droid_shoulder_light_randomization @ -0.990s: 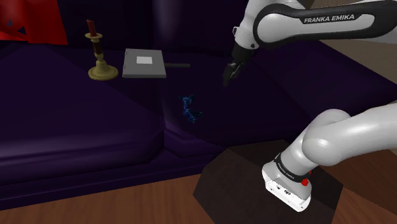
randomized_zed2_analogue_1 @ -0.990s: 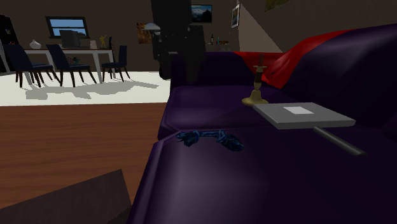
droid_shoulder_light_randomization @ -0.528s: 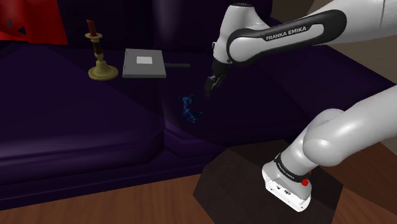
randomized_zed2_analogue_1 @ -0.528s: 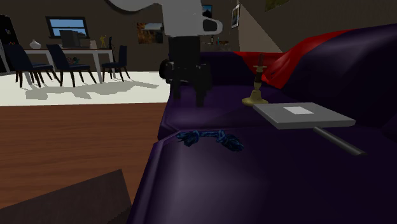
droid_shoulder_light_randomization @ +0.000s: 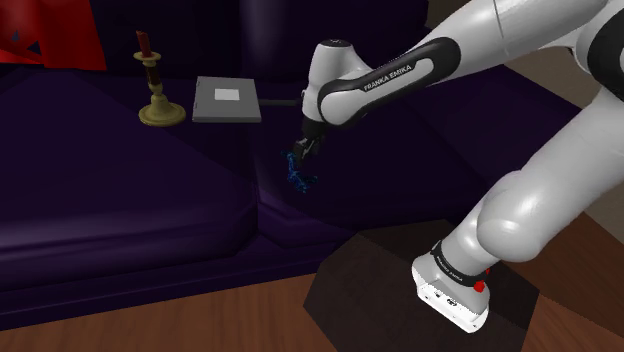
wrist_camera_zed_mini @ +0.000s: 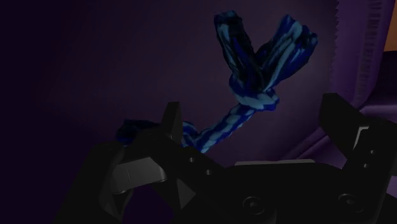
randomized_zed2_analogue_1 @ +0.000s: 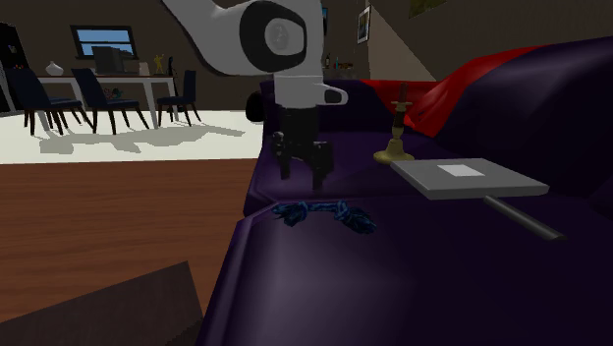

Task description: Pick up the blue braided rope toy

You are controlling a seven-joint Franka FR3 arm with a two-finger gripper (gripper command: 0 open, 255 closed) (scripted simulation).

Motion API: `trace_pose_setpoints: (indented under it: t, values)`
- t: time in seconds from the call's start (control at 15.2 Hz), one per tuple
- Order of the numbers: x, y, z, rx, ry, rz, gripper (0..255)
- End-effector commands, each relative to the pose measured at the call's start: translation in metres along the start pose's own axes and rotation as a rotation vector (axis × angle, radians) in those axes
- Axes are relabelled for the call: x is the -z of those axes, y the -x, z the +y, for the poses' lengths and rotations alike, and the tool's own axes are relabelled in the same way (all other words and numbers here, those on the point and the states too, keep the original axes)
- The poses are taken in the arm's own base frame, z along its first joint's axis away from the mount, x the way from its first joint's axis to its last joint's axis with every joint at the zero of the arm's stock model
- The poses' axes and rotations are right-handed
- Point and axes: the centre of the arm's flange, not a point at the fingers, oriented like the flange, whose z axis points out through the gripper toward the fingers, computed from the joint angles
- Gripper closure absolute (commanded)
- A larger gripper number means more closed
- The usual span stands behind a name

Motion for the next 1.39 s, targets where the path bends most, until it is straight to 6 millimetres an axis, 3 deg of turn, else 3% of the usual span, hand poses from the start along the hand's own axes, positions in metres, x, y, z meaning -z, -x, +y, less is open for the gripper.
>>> trace_pose_setpoints:
  t: [0.0,0.13,0.73,0.79,1.32]
  values:
    - [-0.021,-0.015,-0.009,0.01,-0.006,-0.003,0]
    - [-0.036,-0.025,-0.015,0.017,-0.009,-0.006,0]
    - [-0.076,-0.024,-0.015,0.017,-0.009,-0.006,0]
    - [-0.076,-0.024,-0.016,0.017,-0.009,-0.006,255]
    - [-0.076,-0.024,-0.016,0.017,-0.009,-0.006,255]
